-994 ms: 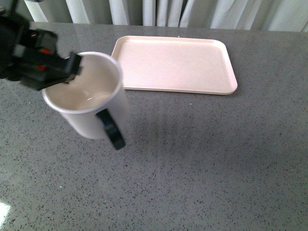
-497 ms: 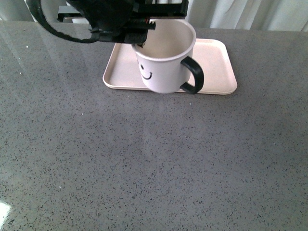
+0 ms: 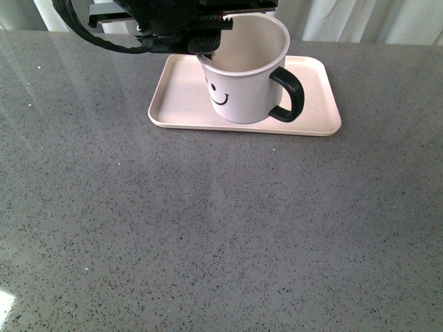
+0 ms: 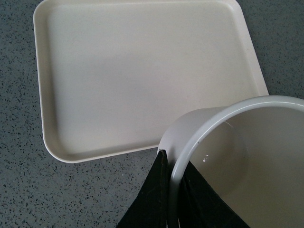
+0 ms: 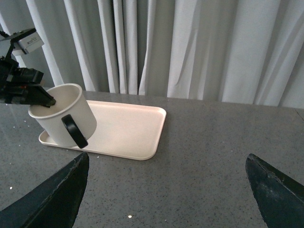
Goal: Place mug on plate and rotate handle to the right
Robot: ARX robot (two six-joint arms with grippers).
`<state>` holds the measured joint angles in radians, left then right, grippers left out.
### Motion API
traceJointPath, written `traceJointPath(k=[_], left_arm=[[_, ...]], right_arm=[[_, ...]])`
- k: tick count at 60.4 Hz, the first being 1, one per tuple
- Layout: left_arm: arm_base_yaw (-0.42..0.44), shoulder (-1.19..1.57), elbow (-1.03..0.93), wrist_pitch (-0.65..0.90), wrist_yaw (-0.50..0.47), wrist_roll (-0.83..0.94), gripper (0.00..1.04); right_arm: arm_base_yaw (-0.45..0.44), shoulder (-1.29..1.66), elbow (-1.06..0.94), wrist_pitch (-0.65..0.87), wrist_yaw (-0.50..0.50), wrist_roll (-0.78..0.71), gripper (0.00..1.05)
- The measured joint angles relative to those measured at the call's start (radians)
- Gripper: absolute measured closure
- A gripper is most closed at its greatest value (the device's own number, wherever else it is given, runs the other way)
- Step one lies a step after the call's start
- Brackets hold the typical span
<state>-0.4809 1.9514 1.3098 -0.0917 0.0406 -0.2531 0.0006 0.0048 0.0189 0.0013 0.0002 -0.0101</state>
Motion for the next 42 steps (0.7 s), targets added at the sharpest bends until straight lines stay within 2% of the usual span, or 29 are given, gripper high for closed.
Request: traceJointPath(k=[8,13,17,42], left_arm=[[0.0,0.0,0.0,-0.001,-0.003,0.0,1.02],[-0.007,0.026,0.063,-0.114,-0.096,0.001,1.02],[-0.009,0.069,0.128,-0.143,-0.113,0.0,1.02],[-0.012,0.305,0.444,-0.276,-0.145,-0.066,1.02]], right_arm=[[0.0,0.0,0.0,0.0,0.0,0.0,0.09],[0.0,0.0,0.0,0.0,0.0,0.0,0.09],[0.0,0.0,0.0,0.0,0.0,0.0,0.09],[0.0,0.0,0.0,0.0,0.0,0.0,0.09]])
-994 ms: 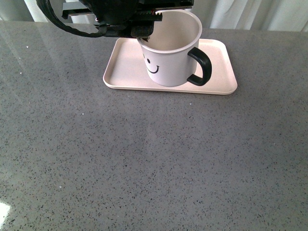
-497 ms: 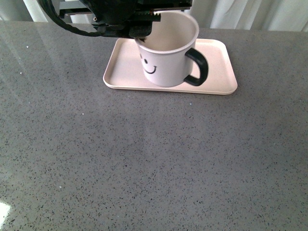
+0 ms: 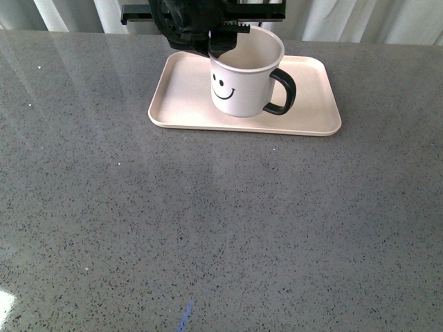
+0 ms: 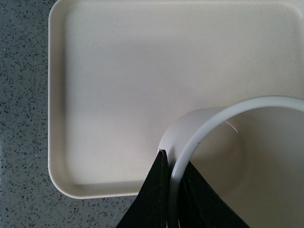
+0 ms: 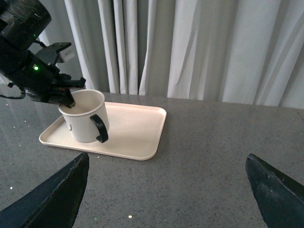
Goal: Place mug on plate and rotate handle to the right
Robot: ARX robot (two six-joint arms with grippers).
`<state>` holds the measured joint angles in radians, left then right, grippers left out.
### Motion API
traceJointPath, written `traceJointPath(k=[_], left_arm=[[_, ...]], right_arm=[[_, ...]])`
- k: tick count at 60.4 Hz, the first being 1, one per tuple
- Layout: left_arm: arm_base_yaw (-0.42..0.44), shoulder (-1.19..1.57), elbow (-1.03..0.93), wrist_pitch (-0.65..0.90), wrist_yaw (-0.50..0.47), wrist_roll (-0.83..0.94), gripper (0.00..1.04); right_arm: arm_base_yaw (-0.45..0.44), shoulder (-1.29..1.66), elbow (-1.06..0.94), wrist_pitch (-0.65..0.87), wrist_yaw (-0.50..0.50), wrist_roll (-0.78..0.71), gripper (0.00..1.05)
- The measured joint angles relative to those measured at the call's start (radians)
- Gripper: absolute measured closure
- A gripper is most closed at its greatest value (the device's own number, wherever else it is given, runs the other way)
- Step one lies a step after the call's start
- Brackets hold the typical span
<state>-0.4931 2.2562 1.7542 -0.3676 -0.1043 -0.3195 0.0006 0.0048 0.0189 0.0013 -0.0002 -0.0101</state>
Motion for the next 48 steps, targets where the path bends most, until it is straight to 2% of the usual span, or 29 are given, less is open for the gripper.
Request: traceJointPath(k=[20,48], left_arm=[[-0.01,0.076,0.133,-0.054,-0.012,-0.063,1.02],[-0.021,0.189,0.27,-0.127,-0.028,-0.062,1.02]], right_arm=[[0.0,0.0,0.0,0.0,0.0,0.0,0.09],[0.0,0.0,0.0,0.0,0.0,0.0,0.09]])
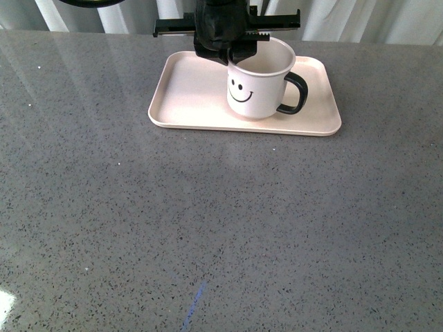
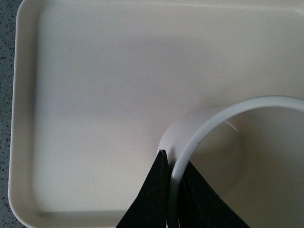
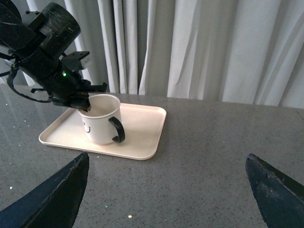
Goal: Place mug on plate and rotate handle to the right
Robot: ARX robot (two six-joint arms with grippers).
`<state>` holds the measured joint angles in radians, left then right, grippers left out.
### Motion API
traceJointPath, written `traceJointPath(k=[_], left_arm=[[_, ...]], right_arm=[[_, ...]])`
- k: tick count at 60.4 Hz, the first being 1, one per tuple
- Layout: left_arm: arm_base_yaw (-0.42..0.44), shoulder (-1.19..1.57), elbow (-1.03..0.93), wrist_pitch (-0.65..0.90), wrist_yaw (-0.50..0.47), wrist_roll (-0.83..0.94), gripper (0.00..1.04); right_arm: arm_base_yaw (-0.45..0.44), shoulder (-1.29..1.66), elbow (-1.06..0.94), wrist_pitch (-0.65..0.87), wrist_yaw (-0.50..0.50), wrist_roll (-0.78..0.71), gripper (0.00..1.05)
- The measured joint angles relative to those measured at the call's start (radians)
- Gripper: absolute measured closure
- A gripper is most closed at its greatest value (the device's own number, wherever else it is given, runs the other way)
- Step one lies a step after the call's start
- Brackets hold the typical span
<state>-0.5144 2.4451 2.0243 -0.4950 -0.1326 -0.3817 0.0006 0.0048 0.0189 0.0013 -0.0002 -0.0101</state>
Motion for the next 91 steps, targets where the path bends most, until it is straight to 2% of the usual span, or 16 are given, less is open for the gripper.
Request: traceJointPath(k=[47,50,58,66,81,83,91], left_arm=[[-0.001,0.089,0.122,-0.062,0.017,0.026,1.02],[-0.001,0.091,0.122,-0.062,0.022,0.028,0.9],[-0.001,0.094,0.122,-0.061,0.026,0.038,0.72],[0.0,0.089,0.108,-0.032,0.032,0.06,0.46],[0.009,0.006,-0.008,0.049,0.051,0.09,0.1],[0.011,-0.01,-0.024,0.061,0.054,0.095,0.08],[0.027,-0.154,-0.162,0.18,0.068,0.11,0.09]], right_arm=[[0.0,0.0,0.0,0.0,0.0,0.0,0.09],[0.0,0.0,0.0,0.0,0.0,0.0,0.09],[0.0,0.0,0.0,0.0,0.0,0.0,0.09],[0.0,0.0,0.0,0.0,0.0,0.0,0.09],[0.0,0.0,0.0,0.0,0.0,0.0,0.09],[0.0,0.0,0.0,0.0,0.0,0.0,0.09],[0.0,0.0,0.0,0.0,0.0,0.0,0.09]])
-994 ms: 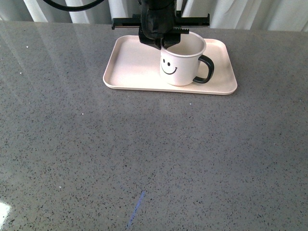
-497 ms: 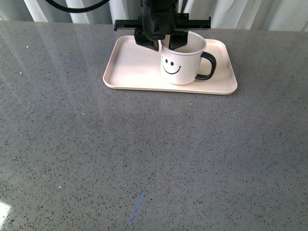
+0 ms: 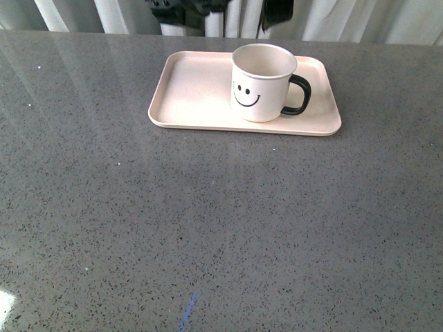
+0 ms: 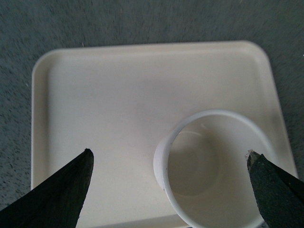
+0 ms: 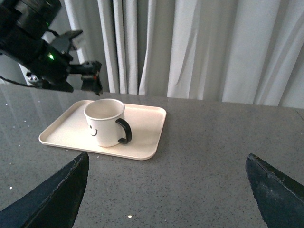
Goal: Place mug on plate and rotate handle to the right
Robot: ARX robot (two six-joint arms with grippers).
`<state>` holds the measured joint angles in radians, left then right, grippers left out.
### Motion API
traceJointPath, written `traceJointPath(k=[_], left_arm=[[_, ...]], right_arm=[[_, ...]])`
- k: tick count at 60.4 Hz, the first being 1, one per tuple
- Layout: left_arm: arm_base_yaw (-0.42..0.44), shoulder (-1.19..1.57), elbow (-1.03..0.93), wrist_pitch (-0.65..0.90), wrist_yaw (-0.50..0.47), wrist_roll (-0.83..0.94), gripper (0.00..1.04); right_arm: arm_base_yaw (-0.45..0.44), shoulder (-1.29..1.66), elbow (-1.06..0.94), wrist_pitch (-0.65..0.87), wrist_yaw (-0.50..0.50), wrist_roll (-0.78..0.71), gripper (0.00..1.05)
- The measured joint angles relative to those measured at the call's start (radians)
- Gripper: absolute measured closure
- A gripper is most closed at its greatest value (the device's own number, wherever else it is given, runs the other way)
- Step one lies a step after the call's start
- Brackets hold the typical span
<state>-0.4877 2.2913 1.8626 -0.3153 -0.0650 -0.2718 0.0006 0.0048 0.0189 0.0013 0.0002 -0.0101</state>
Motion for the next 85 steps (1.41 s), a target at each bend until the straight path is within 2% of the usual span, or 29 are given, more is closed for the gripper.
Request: traceJointPath(k=[13,15,17,20,22,24,29,41,44,57,66,72,81,85], left_arm=[[0.031,-0.176,-0.195,0.149,0.024,0.006,0.09],[0.032,-0.202,-0.252,0.244,-0.038,0.037,0.12],[0.035,-0.238,-0.362,0.463,-0.171,0.084,0.2],[0.058,-0.315,-0.576,0.812,-0.3,0.17,0.32],[0.074,-0.352,-0.665,0.912,-0.306,0.193,0.37],[0.102,-0.415,-0.796,1.085,-0.301,0.22,0.46],[0.147,-0.515,-0.97,1.231,-0.271,0.241,0.61],[0.225,-0.682,-1.259,1.325,-0.197,0.254,0.93],[0.246,-0.735,-1.34,1.341,-0.166,0.254,1.04],[0.337,-0.964,-1.583,1.355,-0.085,0.261,1.03],[0.368,-1.08,-1.666,1.322,-0.046,0.261,1.03],[0.387,-1.101,-1.725,1.366,-0.032,0.261,1.03],[0.406,-1.186,-1.771,1.312,-0.012,0.261,1.03],[0.449,-1.248,-1.787,1.271,0.051,0.263,1.03]], right_arm=[[0.0,0.0,0.0,0.0,0.0,0.0,0.09],[0.0,0.0,0.0,0.0,0.0,0.0,0.09],[0.0,0.0,0.0,0.0,0.0,0.0,0.09],[0.0,0.0,0.0,0.0,0.0,0.0,0.09],[0.0,0.0,0.0,0.0,0.0,0.0,0.09],[0.0,0.0,0.0,0.0,0.001,0.0,0.09],[0.0,0.0,0.0,0.0,0.0,0.0,0.09],[0.0,0.0,0.0,0.0,0.0,0.0,0.09],[0.0,0.0,0.0,0.0,0.0,0.0,0.09],[0.0,0.0,0.0,0.0,0.0,0.0,0.09],[0.0,0.0,0.0,0.0,0.0,0.0,0.09],[0.0,0.0,0.0,0.0,0.0,0.0,0.09],[0.0,0.0,0.0,0.0,0.0,0.0,0.09],[0.0,0.0,0.0,0.0,0.0,0.0,0.09]])
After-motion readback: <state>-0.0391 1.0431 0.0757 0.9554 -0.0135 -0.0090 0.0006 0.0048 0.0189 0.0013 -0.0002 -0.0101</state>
